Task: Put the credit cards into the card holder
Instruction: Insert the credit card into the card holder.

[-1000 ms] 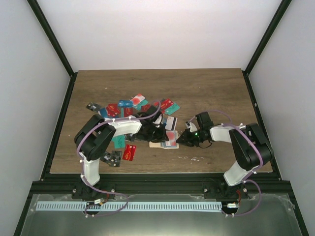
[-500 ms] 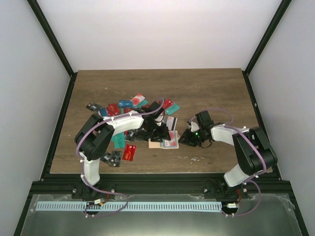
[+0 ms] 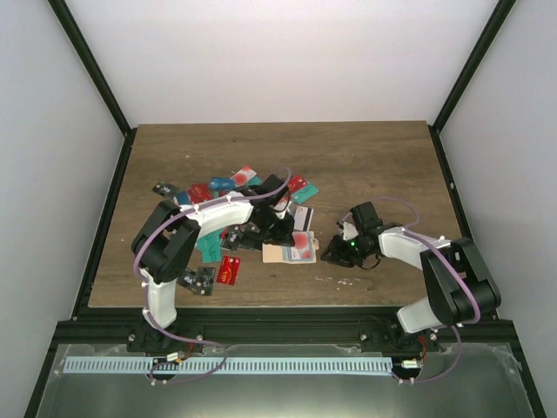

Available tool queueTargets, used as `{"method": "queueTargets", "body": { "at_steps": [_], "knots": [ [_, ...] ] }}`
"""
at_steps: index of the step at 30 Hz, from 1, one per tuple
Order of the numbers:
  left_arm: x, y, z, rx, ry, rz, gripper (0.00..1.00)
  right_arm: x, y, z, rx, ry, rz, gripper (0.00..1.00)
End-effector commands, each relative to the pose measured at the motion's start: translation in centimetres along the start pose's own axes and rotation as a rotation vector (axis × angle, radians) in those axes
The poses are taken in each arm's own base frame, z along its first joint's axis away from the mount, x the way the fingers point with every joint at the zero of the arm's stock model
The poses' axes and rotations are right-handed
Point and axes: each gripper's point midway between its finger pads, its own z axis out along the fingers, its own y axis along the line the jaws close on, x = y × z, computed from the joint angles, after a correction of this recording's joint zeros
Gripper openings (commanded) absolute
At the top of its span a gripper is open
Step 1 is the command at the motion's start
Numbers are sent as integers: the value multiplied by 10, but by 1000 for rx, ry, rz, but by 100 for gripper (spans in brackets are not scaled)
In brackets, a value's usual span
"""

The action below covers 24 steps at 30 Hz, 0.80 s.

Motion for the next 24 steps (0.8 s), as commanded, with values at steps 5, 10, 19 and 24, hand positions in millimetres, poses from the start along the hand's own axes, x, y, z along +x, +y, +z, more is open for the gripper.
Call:
{"method": "queueTargets", "body": {
  "at_steps": [5, 10, 19, 24],
  "knots": [
    [-13, 3, 14, -8, 1, 49, 4, 6, 7, -7, -31, -8, 13, 27],
    [-13, 15, 21, -51, 10, 54, 4, 3, 12, -13, -44, -28, 13, 27],
    [-6, 36, 33, -111, 40, 57, 4, -1, 28, -20, -113, -59, 0, 29],
    [1, 45, 38, -126, 59, 52, 4, -6, 41, -21, -176, -65, -1, 34]
  ]
}}
